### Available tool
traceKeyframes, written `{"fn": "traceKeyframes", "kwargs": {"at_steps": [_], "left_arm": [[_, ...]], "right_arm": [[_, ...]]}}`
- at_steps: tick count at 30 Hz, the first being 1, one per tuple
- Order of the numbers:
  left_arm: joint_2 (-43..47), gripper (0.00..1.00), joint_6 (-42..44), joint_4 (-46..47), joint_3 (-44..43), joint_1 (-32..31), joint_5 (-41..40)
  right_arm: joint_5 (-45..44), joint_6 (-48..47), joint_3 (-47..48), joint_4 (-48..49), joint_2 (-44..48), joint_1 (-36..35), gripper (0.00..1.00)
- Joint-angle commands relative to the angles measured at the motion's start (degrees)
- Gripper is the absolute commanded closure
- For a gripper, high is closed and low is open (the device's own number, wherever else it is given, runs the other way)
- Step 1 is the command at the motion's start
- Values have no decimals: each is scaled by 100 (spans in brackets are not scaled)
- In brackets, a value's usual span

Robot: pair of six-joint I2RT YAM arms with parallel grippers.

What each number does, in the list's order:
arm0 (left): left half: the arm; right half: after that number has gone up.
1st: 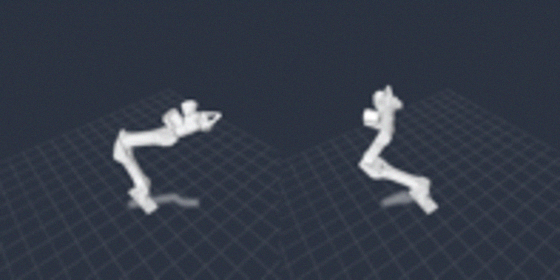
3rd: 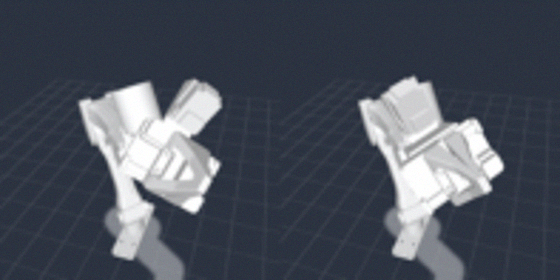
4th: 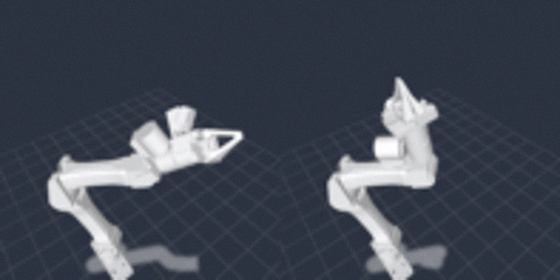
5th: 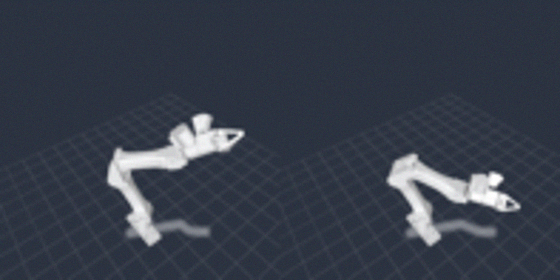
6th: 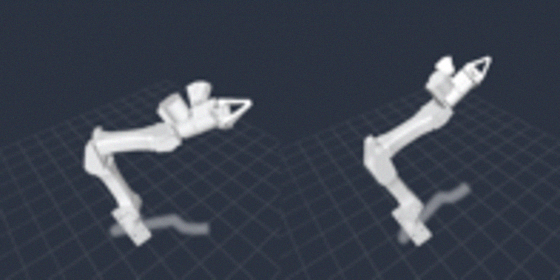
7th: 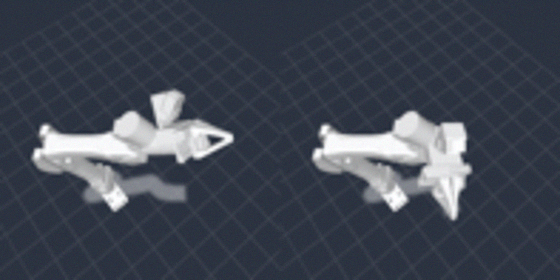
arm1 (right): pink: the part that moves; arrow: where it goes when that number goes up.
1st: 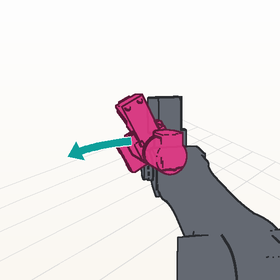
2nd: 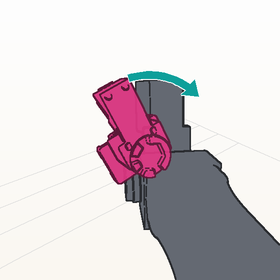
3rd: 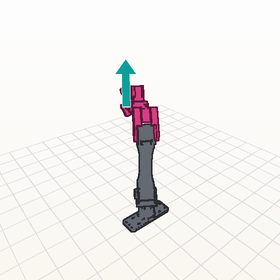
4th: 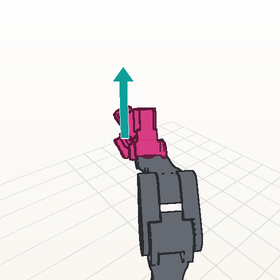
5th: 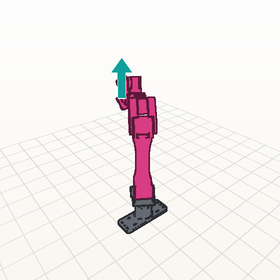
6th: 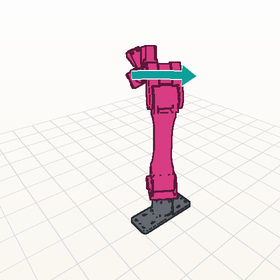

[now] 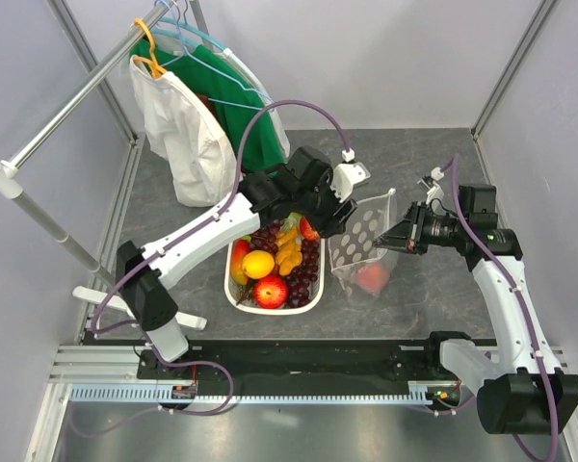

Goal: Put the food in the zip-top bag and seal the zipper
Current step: Place the fake fruit in the zipper food storage bag, then adjust the zipper food storage bag at the center of the board.

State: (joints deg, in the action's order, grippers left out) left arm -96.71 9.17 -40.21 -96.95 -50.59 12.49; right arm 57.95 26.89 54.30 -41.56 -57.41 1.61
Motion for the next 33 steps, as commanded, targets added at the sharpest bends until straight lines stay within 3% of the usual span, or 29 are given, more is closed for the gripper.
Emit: {"fn": "traceKeyframes", "kwargs": {"at_steps": [1,3,6,14,16,17,20,23,27,33], "left_arm": [[-173,46,-284,-189,-430,40,-36],[-138,65,-179,-303,-553,110,-211],[-33,79,137,-505,-668,128,-230],[29,89,358,-629,-492,-56,8],[-6,82,357,-629,-518,-56,8],[-6,61,349,-629,-518,-56,-105],[125,28,270,-629,-440,57,-587],[336,16,331,-629,-185,268,-1107],[468,12,542,-734,201,601,-1854],[346,14,463,-849,562,998,-2671]], "right_arm": [[-300,-455,98,-334,133,-11,100],[-924,-702,177,-817,116,-11,100],[-1575,-993,309,-1257,116,-20,100],[-2411,-1239,801,-1671,168,-11,100],[-2385,-1283,801,-1697,186,-11,100],[-2385,-1275,766,-1697,195,-11,100],[-2385,-1283,687,-1689,230,-20,100],[-2368,-1283,652,-1671,256,-11,100],[-2315,-1292,704,-1662,212,-20,100],[-2289,-1274,713,-1636,195,-11,100]]}}
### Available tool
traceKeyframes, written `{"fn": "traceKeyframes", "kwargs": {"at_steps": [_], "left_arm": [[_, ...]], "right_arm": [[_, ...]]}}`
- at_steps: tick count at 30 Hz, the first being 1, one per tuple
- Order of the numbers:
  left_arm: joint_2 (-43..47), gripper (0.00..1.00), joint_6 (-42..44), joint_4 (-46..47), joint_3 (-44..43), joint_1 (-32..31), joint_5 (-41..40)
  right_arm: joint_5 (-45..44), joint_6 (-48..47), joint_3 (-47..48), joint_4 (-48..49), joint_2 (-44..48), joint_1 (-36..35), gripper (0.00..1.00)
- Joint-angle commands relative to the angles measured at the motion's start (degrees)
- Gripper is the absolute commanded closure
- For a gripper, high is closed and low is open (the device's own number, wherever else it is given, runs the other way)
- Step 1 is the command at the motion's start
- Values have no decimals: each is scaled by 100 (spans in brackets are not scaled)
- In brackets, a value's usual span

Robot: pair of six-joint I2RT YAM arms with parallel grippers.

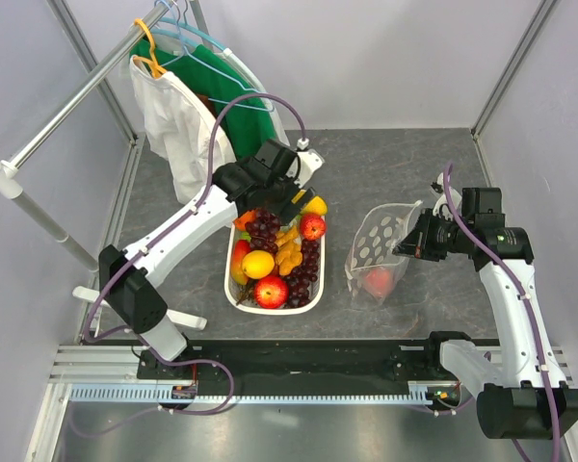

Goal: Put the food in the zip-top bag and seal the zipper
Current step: Adjust the zipper food storage bag at the center of the board, then pick up the fake fruit from the bin.

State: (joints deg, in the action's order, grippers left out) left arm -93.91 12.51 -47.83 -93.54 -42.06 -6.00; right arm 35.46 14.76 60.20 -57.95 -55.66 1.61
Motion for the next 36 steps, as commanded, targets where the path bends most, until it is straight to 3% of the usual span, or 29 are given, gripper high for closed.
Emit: {"fn": "traceKeyframes", "kwargs": {"at_steps": [1,15,20,23,26,33,36], "left_arm": [[22,14,137,-94,274,146,-902],[-514,12,-100,-16,793,207,-719],[-541,19,-135,-59,741,207,-376],[-532,29,-179,-121,740,207,-104],[-532,55,-205,-191,714,216,29],[-471,98,-100,-323,512,207,-112],[-400,98,-65,-455,284,207,-138]], "right_arm": [[-31,-61,123,21,11,-11,100],[39,-44,141,39,-24,-11,100],[48,-53,141,47,-50,-20,100],[57,-53,132,47,-50,-20,100],[66,-44,123,65,-68,-11,100],[101,0,105,83,-59,-11,100],[101,-17,123,91,-59,-11,100]]}}
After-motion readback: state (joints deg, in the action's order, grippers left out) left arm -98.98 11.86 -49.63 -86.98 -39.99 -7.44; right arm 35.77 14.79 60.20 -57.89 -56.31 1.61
